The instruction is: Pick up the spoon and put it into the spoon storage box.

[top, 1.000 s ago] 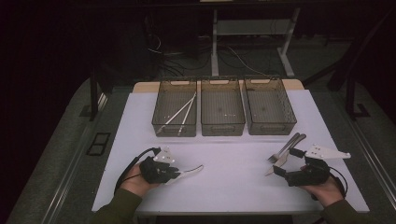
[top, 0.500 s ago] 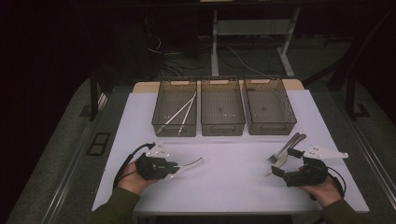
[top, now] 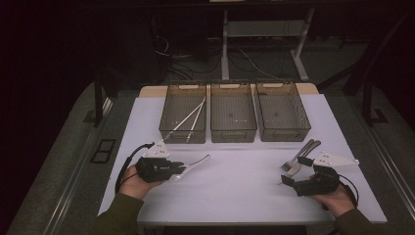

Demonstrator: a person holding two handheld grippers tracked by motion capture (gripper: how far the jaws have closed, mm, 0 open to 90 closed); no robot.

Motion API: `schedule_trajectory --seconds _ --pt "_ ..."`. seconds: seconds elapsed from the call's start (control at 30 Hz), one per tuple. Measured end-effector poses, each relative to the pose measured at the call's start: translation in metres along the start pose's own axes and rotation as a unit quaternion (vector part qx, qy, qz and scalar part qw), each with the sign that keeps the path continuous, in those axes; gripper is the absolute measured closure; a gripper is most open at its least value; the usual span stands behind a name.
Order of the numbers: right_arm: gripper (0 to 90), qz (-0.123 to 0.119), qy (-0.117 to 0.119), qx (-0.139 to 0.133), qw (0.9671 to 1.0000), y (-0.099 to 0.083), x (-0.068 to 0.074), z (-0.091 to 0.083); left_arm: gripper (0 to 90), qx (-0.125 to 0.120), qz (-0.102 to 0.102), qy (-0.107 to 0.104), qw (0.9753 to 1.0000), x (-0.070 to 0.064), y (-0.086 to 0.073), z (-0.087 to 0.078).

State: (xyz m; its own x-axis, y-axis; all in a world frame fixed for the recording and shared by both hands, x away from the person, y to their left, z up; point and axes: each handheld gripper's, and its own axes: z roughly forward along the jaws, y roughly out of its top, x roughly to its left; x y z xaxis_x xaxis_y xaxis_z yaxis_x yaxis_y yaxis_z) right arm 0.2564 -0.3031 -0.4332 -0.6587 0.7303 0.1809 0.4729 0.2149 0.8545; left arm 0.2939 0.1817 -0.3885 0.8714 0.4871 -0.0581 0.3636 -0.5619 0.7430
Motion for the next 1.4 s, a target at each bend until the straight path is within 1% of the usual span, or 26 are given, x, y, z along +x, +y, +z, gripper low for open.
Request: schedule_trajectory --seconds 0.17,0.3,0.37,0.5,0.6,0.77,1.0,1.17,1.27,1.4 --pt "0.7 0.000 -0.001 -0.001 1.0000 0.000 0.000 0.000 79.6 -0.024 -0.005 0.011 0.9996 0.004 0.008 -0.006" --pt "0.7 0.001 -0.002 -0.001 1.0000 0.000 -0.001 -0.001 79.6 -0.039 -0.014 0.020 0.9990 0.009 0.011 -0.010" --pt "0.7 0.001 -0.002 -0.001 1.0000 0.000 -0.001 -0.001 79.6 -0.046 -0.021 0.025 0.9984 0.011 0.013 -0.011" --pt "0.7 0.002 -0.003 -0.001 1.0000 0.000 -0.001 -0.001 79.6 -0.055 -0.027 0.032 0.9976 0.017 0.017 -0.012" --pt "0.7 0.003 -0.004 -0.002 1.0000 0.000 -0.001 -0.001 79.6 -0.068 -0.032 0.038 0.9965 0.022 0.021 -0.013" --pt "0.7 0.005 -0.004 -0.003 1.0000 0.000 -0.002 -0.002 79.6 -0.079 -0.033 0.045 0.9953 0.028 0.029 -0.014" --pt "0.7 0.005 -0.006 -0.004 1.0000 0.000 -0.002 -0.002 79.6 -0.087 -0.036 0.056 0.9939 0.036 0.037 -0.014" --pt "0.7 0.003 -0.006 -0.005 1.0000 0.000 -0.003 -0.002 79.6 -0.087 -0.031 0.078 0.9926 0.042 0.046 -0.012" --pt "0.7 0.003 -0.006 -0.005 1.0000 0.000 -0.003 -0.002 79.6 -0.091 -0.033 0.086 0.9916 0.047 0.050 -0.010" --pt "0.7 0.006 -0.006 -0.004 1.0000 0.000 -0.003 -0.003 79.6 -0.100 -0.040 0.091 0.9900 0.056 0.057 -0.007"
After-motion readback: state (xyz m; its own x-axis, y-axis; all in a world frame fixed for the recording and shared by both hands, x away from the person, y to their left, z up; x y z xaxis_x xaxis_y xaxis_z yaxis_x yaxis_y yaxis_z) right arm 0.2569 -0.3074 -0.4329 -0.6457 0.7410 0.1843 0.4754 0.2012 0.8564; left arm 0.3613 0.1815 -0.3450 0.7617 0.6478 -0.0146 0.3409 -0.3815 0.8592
